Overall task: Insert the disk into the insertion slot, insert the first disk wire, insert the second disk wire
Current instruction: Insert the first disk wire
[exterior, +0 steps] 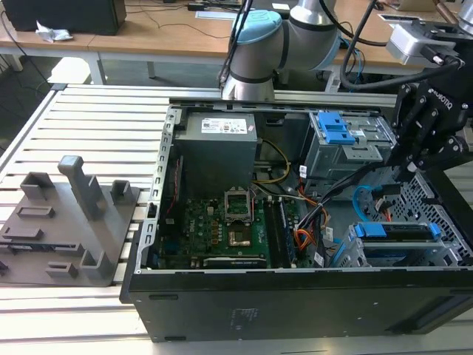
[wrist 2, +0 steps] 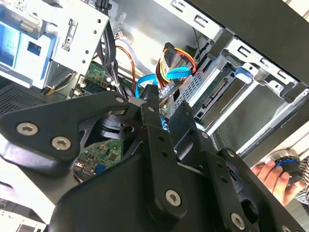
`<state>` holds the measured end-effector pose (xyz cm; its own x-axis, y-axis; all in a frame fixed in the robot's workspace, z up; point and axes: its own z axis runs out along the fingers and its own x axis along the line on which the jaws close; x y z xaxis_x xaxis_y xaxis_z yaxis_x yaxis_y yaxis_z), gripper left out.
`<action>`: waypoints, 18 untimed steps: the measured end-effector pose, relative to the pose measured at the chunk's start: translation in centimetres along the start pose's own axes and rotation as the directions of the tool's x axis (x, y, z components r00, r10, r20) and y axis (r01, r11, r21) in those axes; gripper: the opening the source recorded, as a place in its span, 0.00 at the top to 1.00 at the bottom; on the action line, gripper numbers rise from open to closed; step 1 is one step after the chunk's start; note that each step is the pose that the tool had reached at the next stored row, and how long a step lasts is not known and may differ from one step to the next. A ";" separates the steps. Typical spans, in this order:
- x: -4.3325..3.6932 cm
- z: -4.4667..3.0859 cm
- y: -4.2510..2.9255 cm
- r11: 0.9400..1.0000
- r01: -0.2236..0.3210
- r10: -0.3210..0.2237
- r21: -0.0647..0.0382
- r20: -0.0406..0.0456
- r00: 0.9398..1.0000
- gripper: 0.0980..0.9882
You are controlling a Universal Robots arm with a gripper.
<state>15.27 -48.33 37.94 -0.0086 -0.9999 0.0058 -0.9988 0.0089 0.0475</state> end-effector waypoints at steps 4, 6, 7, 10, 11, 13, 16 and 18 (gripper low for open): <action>-0.02 0.38 -0.02 1.000 0.000 0.000 0.000 -0.002 1.000 0.70; -0.03 0.73 -0.03 1.000 0.000 0.000 0.000 -0.002 1.000 0.70; -0.04 0.90 -0.03 1.000 0.000 0.000 0.000 -0.002 1.000 0.70; -0.04 1.28 -0.05 1.000 0.000 0.000 0.000 -0.002 1.000 0.70; -0.04 1.43 -0.06 1.000 0.000 0.000 0.000 -0.002 1.000 0.70; -0.04 1.54 -0.06 1.000 0.000 0.000 0.000 -0.003 1.000 0.70; -0.04 1.78 -0.08 1.000 0.000 0.000 0.000 -0.004 1.000 0.70; -0.03 2.17 -0.09 1.000 0.000 0.000 0.000 -0.004 1.000 0.70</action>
<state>15.26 -48.32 35.77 -0.0086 -0.9999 0.0100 -0.9988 0.0091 0.0475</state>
